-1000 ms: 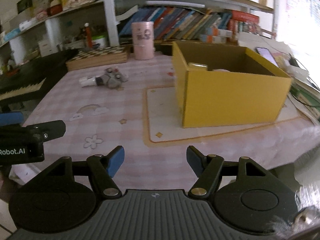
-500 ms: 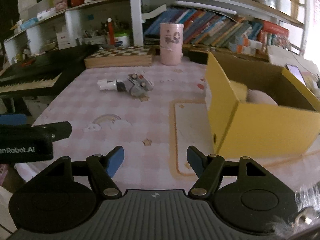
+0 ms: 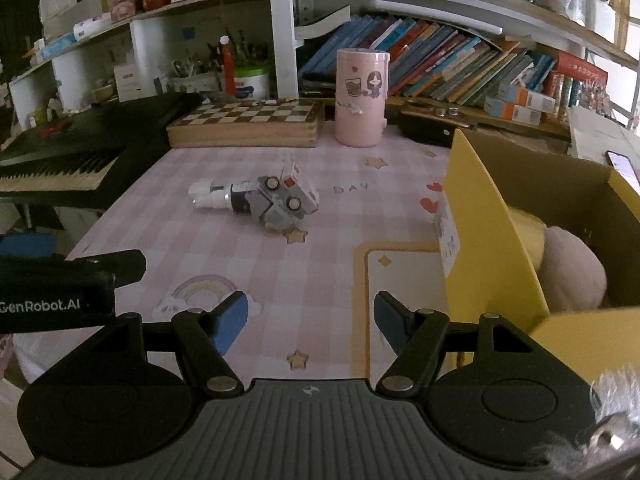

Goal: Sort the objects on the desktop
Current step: 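Withdraw both tools from the box toward the toy car and white bottle, then close the right tool on the grey toy car and lift it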

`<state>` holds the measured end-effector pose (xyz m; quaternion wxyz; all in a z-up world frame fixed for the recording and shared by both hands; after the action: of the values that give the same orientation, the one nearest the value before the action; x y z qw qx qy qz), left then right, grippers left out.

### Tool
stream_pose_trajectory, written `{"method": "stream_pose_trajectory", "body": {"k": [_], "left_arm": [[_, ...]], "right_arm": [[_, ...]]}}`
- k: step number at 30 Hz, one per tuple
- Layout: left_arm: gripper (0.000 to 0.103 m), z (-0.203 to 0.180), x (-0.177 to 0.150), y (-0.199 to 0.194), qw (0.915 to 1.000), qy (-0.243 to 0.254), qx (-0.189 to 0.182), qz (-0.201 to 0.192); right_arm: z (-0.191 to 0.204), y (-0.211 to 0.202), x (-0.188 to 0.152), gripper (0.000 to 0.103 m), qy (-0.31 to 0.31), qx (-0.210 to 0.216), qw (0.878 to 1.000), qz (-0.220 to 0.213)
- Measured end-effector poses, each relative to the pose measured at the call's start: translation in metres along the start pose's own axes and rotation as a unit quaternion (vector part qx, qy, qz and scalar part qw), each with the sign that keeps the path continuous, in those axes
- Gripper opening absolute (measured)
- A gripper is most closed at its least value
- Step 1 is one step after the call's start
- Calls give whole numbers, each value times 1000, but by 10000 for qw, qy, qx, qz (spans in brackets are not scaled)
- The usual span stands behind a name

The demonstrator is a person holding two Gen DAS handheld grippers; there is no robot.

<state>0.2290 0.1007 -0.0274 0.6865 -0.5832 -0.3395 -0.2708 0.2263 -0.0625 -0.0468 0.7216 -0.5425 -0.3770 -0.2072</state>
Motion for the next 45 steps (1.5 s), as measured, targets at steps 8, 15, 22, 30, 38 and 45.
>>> {"method": "stream_pose_trajectory", "body": {"k": [8,15,22,30,38,45], "left_arm": [[100,5,17,29,9998,-114,164,57],[100,11,27,52,9994,-196,263,149],[100,16,35,67,9987,-240,379,239],[100,20,45,78,9977,-292,516,322],[100,21,49,86,9971,-309,571,393],[100,21,51,93,9968,-341,595,401]], "right_arm": [[-3,34,22,68,-50,109,9999,93],[-4,63,36,68,-147,203,9995,166],[-3,92,49,69,-405,408,9978,317],[3,137,64,68,-986,631,9919,486],[8,166,70,56,-1442,648,9856,607],[7,161,71,47,-1531,729,9842,507]]}}
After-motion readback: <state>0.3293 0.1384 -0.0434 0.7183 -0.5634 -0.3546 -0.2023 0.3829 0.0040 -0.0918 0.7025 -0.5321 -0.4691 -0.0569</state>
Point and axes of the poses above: each gripper's, at about its wrist camera, not at the fingertips, and y roughly the way its jaws point, z to its left, x to its top, the point moved 4 cm from there along y, roughly the way its jaws point, and after that the axes turned 7 degrees about x, right-handed, at the moved point
